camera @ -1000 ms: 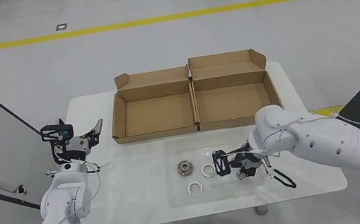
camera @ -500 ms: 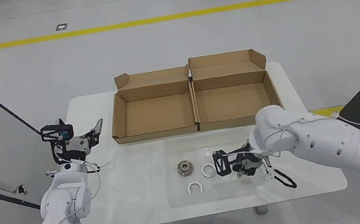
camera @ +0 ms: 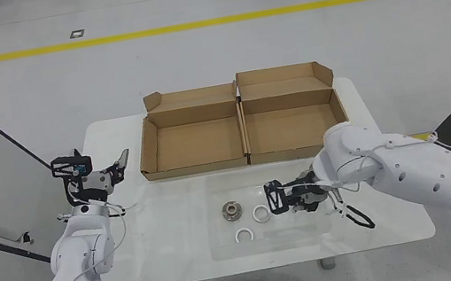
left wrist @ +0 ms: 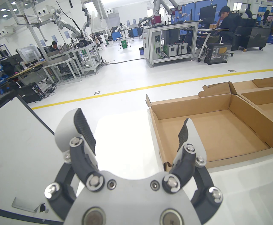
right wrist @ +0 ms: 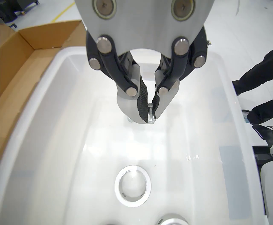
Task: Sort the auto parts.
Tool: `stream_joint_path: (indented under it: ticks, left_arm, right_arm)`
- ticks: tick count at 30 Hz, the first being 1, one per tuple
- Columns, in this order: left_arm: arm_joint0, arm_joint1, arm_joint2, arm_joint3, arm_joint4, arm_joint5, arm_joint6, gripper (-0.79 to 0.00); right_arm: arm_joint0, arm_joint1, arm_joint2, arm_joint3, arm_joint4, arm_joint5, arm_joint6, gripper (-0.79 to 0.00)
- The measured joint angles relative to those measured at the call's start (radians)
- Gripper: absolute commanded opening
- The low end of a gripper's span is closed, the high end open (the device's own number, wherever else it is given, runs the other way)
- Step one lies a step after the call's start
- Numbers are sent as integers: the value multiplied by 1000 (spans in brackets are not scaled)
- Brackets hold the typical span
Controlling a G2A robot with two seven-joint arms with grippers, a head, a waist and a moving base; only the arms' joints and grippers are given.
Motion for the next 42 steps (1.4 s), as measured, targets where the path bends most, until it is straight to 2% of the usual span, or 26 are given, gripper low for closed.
stream_joint_path:
  ticks: [13,22,28,34,42]
  left_arm:
    - [0,0,0,0,0,0,0,0]
    - [0,0,0,0,0,0,0,0]
    - [0,0,0,0,0,0,0,0]
    - [0,0,0,0,0,0,0,0]
    - [0,0,0,0,0,0,0,0]
  right_arm:
    - [53,77,111,-104,121,-51,-51,-785]
    - [122,107,117,-58,173,-142,-142,-785]
    - [200,92,84,19,183,-228,-228,-785]
    - [280,55,29,109,171,-334,-335,-785]
    - [345,-6,-39,178,188,-335,-398,-785]
